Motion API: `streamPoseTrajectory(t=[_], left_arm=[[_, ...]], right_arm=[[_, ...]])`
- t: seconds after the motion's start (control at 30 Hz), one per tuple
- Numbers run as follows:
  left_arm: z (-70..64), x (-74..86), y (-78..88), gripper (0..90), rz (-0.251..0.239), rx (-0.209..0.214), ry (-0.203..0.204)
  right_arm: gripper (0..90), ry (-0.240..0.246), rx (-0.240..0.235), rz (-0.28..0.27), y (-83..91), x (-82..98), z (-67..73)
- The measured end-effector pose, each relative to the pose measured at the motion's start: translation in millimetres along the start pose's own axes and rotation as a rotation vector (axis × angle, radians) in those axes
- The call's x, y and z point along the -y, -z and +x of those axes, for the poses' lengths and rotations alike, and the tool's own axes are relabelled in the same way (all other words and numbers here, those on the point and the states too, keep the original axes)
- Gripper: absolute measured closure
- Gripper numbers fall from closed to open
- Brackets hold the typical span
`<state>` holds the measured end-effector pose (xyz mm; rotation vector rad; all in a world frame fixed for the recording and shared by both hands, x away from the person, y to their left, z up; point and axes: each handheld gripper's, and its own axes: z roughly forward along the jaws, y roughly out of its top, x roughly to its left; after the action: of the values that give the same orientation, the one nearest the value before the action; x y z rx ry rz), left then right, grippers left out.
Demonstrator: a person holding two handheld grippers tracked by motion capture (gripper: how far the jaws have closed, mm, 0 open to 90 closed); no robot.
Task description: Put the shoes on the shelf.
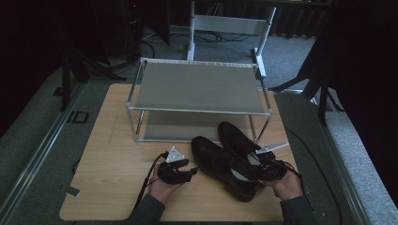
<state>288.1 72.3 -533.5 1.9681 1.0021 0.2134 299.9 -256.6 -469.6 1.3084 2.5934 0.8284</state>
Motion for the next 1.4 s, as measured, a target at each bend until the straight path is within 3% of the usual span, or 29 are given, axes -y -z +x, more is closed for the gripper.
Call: streamPoseTrajectory(t=[0.33, 1.1, 1.4], left_arm=[[1.5, -1.0, 2.0, 48.0, -0.005, -0.012, 0.002], [1.7, -7.1, 2.9, 47.3, -0.011, -0.036, -0.015], [3.3, -12.0, -0.6, 47.4, -0.01, -0.053, -0.02]], right_arm=[[80.6, -0.001, -0.006, -0.041, -8.2, -21.8, 5.9], [80.5, 0.031, 0.029, -0.048, -28.3, -55.9, 16.7], [80.5, 0.017, 0.041, -0.059, -30.5, -65.5, 15.5]])
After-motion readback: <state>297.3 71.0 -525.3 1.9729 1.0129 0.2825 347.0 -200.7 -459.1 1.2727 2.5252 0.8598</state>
